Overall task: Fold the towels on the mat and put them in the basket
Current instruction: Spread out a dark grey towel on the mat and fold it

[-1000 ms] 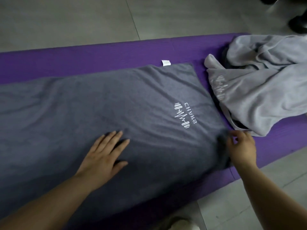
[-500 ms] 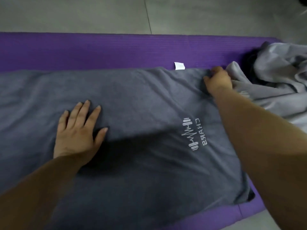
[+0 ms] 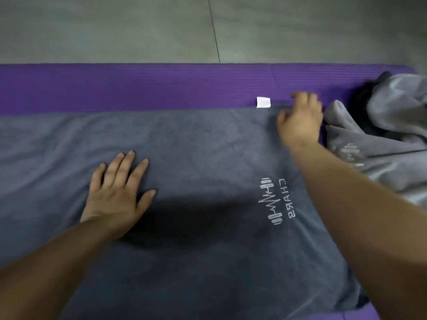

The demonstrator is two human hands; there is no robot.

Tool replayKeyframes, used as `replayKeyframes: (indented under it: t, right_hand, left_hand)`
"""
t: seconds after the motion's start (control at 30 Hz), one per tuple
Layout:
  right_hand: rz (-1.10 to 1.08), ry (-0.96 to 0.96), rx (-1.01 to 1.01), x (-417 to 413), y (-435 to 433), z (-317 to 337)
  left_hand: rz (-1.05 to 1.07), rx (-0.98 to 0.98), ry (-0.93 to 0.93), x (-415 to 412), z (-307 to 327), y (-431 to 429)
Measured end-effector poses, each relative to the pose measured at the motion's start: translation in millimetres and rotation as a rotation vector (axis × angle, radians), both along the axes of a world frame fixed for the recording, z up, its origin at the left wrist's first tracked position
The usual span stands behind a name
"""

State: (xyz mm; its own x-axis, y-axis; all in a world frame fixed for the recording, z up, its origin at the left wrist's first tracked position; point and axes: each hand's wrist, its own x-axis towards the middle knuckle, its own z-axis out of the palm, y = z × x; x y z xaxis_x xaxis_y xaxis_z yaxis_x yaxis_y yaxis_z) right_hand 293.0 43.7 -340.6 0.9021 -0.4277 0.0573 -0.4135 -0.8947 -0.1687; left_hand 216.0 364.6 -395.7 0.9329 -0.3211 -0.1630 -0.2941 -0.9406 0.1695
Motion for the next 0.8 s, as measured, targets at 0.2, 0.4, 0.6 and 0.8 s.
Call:
replayKeyframes:
  t: [0.2, 0.4, 0.6, 0.8]
  right_hand:
    - [0.518, 0.249, 0.036, -48, 104, 9]
    - [0.71, 0.667, 0.05, -54, 204, 56]
    - [0.83, 0.61, -0.073, -63, 311, 51]
    - [0.877, 0.408, -0.098, -123, 440, -1]
  left_hand:
    - [-0.116, 0.159, 0.479, 27, 39, 15]
    - [-0.186, 0.147, 0.344, 25, 82, 132]
    - [-0.077, 0.111, 0.059, -76, 64, 298]
    - [0.849, -0.134, 0.052, -164, 38, 402]
